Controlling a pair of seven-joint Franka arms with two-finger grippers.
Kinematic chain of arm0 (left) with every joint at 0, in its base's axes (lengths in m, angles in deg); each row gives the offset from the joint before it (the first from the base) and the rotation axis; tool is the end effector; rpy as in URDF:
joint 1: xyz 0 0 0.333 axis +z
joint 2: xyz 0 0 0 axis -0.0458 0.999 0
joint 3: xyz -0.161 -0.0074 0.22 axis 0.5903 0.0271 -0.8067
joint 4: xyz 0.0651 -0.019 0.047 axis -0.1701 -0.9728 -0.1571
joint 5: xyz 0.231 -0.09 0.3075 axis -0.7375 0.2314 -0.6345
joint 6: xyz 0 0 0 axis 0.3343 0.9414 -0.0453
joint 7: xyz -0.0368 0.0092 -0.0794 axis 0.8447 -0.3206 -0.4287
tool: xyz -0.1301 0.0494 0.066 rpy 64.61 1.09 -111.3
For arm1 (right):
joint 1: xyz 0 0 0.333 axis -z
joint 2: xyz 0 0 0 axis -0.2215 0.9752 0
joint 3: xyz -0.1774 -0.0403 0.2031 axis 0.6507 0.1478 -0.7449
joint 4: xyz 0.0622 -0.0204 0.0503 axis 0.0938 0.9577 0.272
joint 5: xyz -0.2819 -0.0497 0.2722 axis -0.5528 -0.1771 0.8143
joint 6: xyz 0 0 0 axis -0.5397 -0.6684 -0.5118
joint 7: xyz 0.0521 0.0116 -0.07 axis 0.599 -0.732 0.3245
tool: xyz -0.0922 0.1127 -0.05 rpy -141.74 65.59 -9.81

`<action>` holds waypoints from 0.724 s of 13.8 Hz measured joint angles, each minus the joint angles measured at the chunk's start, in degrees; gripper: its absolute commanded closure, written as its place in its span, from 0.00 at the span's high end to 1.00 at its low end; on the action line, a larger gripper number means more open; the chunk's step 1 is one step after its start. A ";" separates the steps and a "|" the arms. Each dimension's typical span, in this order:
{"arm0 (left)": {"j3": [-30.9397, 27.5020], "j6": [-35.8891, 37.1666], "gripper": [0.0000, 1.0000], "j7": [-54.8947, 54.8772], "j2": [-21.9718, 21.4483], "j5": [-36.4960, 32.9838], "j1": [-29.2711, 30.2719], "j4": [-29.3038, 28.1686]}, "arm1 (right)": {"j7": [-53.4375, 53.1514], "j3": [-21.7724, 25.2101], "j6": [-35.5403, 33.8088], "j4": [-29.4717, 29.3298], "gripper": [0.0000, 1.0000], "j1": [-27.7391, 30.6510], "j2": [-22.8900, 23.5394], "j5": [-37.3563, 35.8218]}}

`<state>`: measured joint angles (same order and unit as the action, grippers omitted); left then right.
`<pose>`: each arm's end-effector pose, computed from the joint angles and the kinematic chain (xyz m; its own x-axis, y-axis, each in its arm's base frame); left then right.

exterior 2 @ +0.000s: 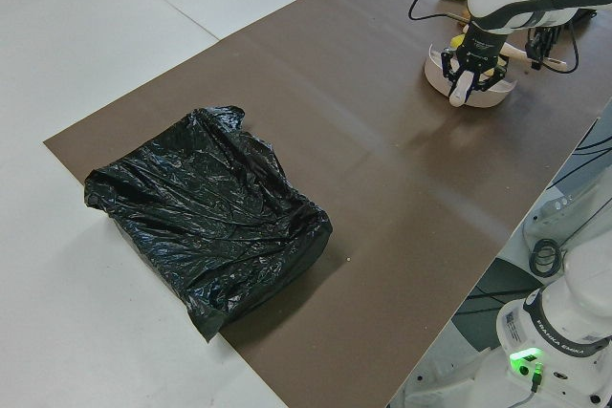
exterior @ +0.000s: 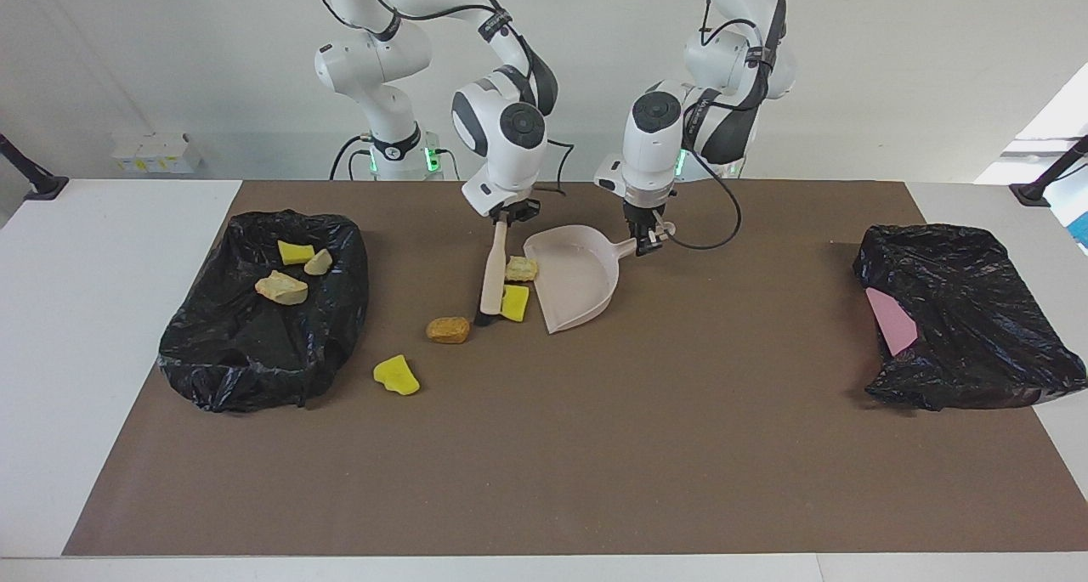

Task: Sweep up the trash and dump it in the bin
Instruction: 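Sweep the sponges and crumbs into the dustpan with the right gripper's brush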

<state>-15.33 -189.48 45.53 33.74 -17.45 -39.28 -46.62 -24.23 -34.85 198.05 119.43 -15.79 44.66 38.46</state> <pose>0.3997 -0.2945 0.2669 0.1965 -0.9769 -0.0841 -0.9794 -0.1996 0.0295 0.3685 0.3147 0.2478 0.9572 -0.0907 -0.2749 -0.0513 -0.9877 0.1475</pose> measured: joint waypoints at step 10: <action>-0.63 -4.41 0.00 0.00 0.47 0.00 0.89 -0.53 | 5.79 0.64 -9.48 -11.16 0.00 -1.76 1.88 -7.68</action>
<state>-15.95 -193.89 45.53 34.22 -17.45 -38.39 -47.15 -18.44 -34.21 188.56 108.28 -17.54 46.54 30.78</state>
